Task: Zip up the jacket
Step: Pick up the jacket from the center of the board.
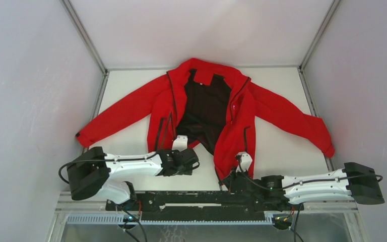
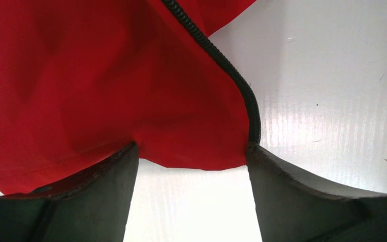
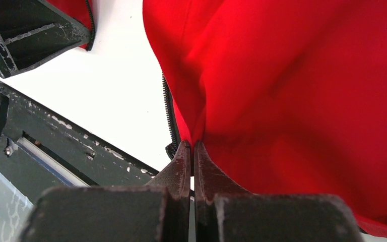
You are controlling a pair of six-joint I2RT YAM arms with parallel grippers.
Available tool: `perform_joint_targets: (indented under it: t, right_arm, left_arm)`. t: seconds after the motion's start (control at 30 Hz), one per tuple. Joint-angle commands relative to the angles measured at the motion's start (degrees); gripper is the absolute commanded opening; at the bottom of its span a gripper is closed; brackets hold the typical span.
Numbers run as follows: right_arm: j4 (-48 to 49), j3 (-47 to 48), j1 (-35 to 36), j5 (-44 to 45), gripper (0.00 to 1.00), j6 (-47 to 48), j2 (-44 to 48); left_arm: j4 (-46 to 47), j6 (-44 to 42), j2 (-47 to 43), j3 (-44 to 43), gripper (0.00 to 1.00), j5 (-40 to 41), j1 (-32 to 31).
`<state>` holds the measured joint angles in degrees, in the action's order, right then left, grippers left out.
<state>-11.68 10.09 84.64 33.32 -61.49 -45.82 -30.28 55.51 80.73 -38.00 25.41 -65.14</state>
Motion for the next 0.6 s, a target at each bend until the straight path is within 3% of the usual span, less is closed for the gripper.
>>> perform_joint_targets:
  t: [0.0,0.1,0.37,0.47,0.57]
  right_arm:
    - [1.4,-0.47,-0.43,-0.19,0.0,-0.3,1.14]
    - [1.4,-0.84,-0.44,-0.19,0.0,-0.49,1.64]
    - [1.4,-1.44,-0.42,-0.27,0.0,-0.91,2.25]
    - [1.85,-1.36,-0.37,-0.49,0.0,-0.85,2.14]
    - [2.36,-1.26,-0.39,-0.78,0.0,-0.61,2.12]
  left_arm:
    - [1.25,1.58,5.41,2.31,0.8,-4.82,-0.78]
    - [2.37,1.94,6.78,3.19,0.72,-5.68,-1.35]
    - [7.33,3.36,7.32,7.32,0.3,-8.06,-1.63]
    - [7.63,3.67,7.03,7.84,0.01,-7.95,-1.65]
    - [8.41,3.58,4.66,8.43,0.0,-7.61,-1.74]
